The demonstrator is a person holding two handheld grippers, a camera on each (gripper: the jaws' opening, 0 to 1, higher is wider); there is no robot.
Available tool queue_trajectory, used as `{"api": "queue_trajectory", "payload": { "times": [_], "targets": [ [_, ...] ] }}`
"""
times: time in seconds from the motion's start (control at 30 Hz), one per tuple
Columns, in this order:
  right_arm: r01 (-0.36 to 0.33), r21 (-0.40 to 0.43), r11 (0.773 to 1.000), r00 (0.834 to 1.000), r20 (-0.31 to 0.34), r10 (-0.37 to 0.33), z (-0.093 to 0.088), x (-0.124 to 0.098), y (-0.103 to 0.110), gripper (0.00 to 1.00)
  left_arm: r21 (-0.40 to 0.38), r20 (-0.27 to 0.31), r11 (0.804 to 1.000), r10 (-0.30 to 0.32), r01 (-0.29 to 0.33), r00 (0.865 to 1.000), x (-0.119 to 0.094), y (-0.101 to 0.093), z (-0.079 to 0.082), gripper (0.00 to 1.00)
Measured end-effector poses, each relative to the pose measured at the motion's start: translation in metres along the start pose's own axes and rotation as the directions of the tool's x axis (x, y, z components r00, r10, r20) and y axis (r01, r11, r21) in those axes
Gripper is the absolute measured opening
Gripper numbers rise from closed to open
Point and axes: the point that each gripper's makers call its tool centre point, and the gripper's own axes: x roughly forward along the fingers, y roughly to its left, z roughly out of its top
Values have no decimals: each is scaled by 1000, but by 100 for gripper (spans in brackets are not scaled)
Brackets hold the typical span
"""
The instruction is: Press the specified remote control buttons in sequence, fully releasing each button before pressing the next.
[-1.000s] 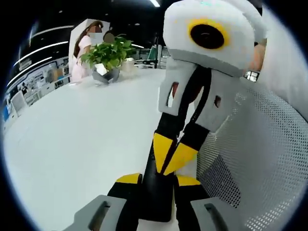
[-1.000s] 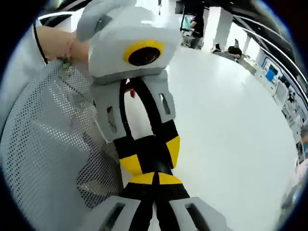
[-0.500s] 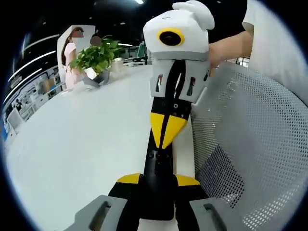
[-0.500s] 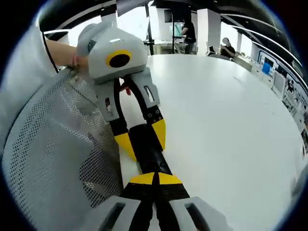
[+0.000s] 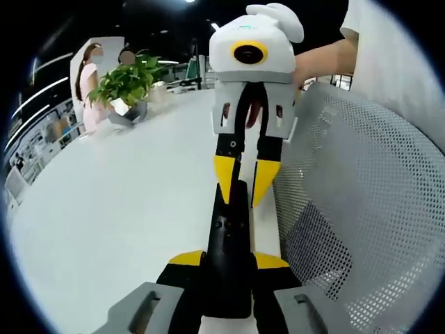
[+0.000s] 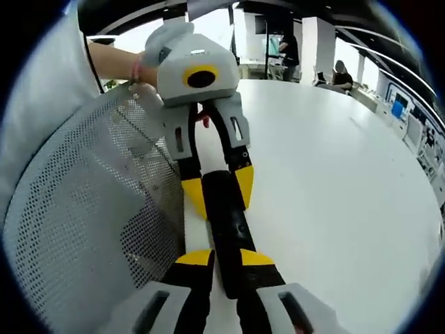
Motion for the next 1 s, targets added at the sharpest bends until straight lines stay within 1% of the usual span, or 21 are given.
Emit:
{"api": "queue_trajectory", "payload": {
  "times": [0.07,0.17,0.23,0.3,0.33,0.37,0.43,0.53,0.57,0.6,0.63,0.67,0.7,0.73,0.77,0.8,0.83,0.87,0.9,0.93,1.0],
  "targets": [
    [20,2,1000,1000,-7,-20,-2,0,-4,17,1,-3,1000,-1,1,1000,0,0,1,24],
    [20,-22,1000,1000,-6,-20,0,2,-6,15,0,-18,1000,-2,2,1000,0,0,0,24],
    [1,-31,1000,1000,-9,-1,3,6,-5,19,-2,-23,1000,-2,2,1000,0,0,0,24],
    [-1,-37,999,1000,-18,0,4,11,-4,21,-1,-24,1000,-2,2,1000,-1,0,0,24],
    [5,-58,998,1000,-16,-6,6,13,-5,21,-2,-25,1000,-2,2,1000,-1,0,0,24],
    [3,-59,998,1000,-29,-5,5,17,-5,23,-2,-25,1000,-2,2,1000,-1,0,1,24],
    [3,-70,998,998,-56,-7,2,23,-5,22,-6,-25,1000,1,-1,1000,-1,1,0,24],
    [1,-115,993,998,-61,-8,3,24,-6,22,-9,-30,1000,7,-7,1000,0,1,1,24],
    [3,-110,994,998,-57,-9,2,23,-6,22,-10,-33,1000,8,-9,999,-1,1,1,24],
    [3,-101,995,999,-49,-8,2,23,-6,22,-21,-54,1000,8,-9,999,-1,1,1,24],
    [0,-97,995,999,-43,-4,3,23,-6,22,-61,-75,998,1,-5,997,-3,-1,-1,25],
    [1,-100,995,999,-42,-5,3,23,-6,22,-109,-78,994,11,-19,997,-3,1,1,25],
    [0,-99,995,999,-42,-4,3,23,-6,22,-121,-71,992,18,-26,997,-2,2,2,25],
    [0,-97,995,999,-44,-4,3,23,-6,22,-104,-63,994,23,-29,998,-2,2,1,25],
    [-1,-97,995,999,-47,-4,3,23,-6,22,-108,-56,994,29,-35,998,-3,3,1,25],
    [0,-98,995,999,-50,-5,3,23,-6,22,-125,-49,991,38,-44,998,-5,3,1,26],
    [1,-98,995,999,-51,-6,3,23,-6,22,-183,-25,981,55,-59,998,-9,5,5,26],
    [2,-97,995,999,-50,-6,3,23,-6,22,-199,-10,978,65,-66,998,-13,7,8,27],
    [1,-92,996,999,-47,-5,3,23,-6,22,-211,11,974,91,-87,996,-18,11,11,31],
    [0,-87,996,999,-44,-3,3,23,-6,22,-233,29,965,130,-120,991,-25,18,14,35],
    [-2,-84,996,999,-42,-2,3,23,-6,22,-271,32,948,181,-166,983,-38,25,16,40]
  ]
}}
